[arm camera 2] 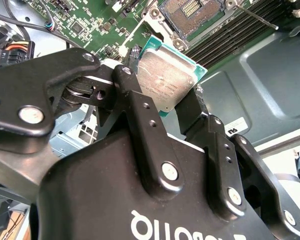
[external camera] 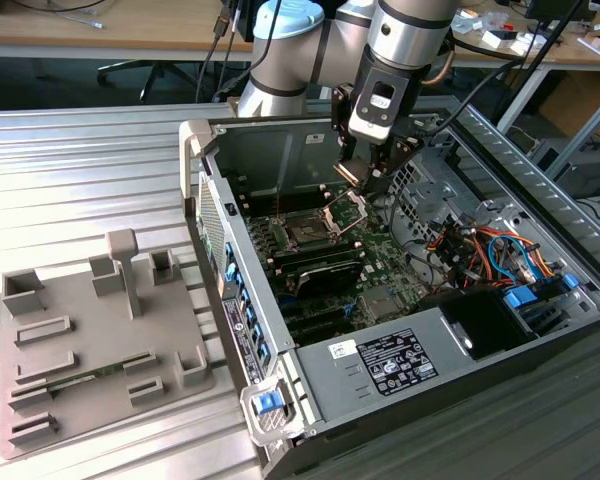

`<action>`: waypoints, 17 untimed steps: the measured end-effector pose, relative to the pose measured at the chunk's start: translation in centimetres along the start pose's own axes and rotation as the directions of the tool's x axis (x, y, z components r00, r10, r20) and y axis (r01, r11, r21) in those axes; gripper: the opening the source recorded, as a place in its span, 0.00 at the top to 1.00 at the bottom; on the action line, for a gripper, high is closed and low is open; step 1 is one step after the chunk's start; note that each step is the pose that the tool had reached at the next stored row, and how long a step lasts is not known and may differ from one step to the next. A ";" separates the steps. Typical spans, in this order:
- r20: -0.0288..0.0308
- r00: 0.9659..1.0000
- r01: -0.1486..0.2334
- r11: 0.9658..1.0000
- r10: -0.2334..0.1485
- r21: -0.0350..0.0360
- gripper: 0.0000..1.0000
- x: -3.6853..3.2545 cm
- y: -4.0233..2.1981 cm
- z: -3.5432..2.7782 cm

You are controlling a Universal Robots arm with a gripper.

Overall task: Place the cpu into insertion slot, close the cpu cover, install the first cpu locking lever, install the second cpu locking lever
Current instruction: 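Place the cpu into insertion slot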

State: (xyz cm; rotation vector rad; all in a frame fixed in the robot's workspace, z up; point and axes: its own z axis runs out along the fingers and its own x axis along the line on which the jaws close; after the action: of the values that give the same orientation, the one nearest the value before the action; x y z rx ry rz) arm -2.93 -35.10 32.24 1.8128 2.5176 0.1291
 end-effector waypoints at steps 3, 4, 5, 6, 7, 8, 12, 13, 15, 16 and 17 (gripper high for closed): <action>0.000 1.000 -0.004 1.000 0.004 0.000 0.45 0.00 0.00 0.00; 0.000 1.000 -0.006 1.000 0.006 0.000 0.45 0.00 0.00 0.00; 0.001 1.000 -0.007 1.000 0.007 0.000 0.45 0.00 0.00 0.00; 0.001 1.000 -0.008 1.000 0.008 0.000 0.45 0.00 0.00 0.00; 0.001 1.000 -0.010 1.000 0.010 0.000 0.45 0.00 0.00 0.00; 0.001 1.000 -0.013 1.000 0.013 0.000 0.45 0.00 0.00 0.00; 0.002 1.000 -0.018 1.000 0.018 0.000 0.45 0.00 0.00 0.00; 0.002 1.000 -0.019 1.000 0.019 0.000 0.45 0.00 0.00 0.01; 0.002 1.000 -0.022 1.000 0.022 0.000 0.45 0.00 0.00 0.01; 0.002 1.000 -0.023 1.000 0.023 0.000 0.45 0.00 0.00 0.01; 0.002 1.000 -0.025 1.000 0.025 0.000 0.45 0.00 0.00 0.01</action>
State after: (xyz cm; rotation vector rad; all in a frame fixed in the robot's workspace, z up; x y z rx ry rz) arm -2.92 -35.10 32.23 1.8439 2.4936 0.1282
